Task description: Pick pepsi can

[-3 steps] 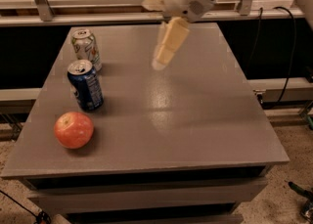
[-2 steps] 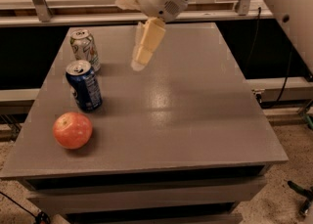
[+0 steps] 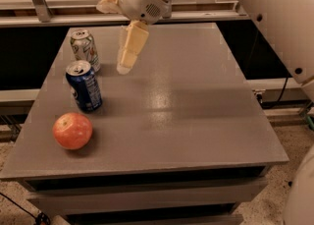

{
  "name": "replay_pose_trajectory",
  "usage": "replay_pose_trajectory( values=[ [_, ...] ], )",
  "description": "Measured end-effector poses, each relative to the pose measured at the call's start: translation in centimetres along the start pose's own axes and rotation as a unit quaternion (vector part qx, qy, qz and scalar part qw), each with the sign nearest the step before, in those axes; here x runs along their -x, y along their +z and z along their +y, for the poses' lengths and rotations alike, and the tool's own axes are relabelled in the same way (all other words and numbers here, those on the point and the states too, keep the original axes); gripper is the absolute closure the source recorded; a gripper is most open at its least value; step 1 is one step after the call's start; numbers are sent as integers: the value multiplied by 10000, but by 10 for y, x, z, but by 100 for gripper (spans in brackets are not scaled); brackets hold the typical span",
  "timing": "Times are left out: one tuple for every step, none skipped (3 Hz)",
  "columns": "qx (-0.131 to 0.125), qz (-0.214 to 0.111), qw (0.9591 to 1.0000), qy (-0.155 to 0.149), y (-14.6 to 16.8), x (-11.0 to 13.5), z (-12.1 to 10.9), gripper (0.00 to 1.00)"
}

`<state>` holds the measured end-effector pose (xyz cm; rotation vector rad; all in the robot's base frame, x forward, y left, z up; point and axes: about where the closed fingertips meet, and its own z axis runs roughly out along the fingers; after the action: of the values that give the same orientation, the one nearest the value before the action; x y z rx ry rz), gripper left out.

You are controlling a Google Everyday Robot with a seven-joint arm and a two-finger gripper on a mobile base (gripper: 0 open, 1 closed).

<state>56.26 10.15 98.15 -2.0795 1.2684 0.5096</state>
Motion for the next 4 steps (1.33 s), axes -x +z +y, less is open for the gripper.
replay_pose_trajectory(
  values=[
    [34, -257, 9995, 172, 7, -4, 2, 0],
    [188, -640, 9967, 459, 34, -8, 4, 0],
    [336, -811, 9931, 781, 61, -11, 6, 0],
    [493, -918, 9890, 1054, 81, -13, 9, 0]
  ],
)
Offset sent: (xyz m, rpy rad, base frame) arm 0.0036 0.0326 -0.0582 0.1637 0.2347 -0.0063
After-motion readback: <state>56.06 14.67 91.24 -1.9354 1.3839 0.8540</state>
